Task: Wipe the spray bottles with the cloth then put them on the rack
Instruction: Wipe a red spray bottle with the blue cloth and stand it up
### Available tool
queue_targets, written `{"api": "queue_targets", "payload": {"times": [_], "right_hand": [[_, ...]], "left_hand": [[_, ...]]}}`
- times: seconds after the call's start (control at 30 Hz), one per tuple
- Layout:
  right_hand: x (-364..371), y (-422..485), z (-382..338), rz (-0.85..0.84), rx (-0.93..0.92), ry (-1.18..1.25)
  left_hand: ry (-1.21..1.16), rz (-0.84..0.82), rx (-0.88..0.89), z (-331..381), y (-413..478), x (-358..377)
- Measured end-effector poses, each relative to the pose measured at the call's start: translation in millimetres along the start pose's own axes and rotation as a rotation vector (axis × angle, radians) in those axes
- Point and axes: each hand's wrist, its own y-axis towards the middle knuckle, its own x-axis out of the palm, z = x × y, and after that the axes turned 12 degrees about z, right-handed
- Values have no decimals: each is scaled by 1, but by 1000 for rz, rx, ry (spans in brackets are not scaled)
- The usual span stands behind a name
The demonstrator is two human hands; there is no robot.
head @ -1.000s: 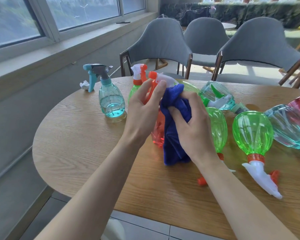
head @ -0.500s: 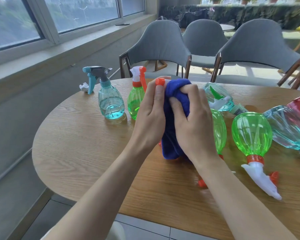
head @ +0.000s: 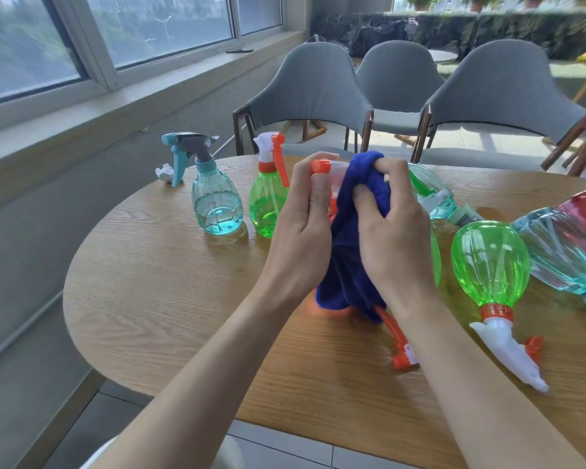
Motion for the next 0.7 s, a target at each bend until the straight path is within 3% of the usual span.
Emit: {"api": "queue_targets", "payload": {"times": [0.17,0.37,0.7], "right_hand": [[2,-9,-14,-19,-199,-28],[0,-4,2,1,-32,-30],[1,-10,18,-40,49,-206]], "left_hand": [[-16,29,16,2,-1,-1],[-20,34,11,-2,1,3],[-109,43,-30,-7,2,6]]}}
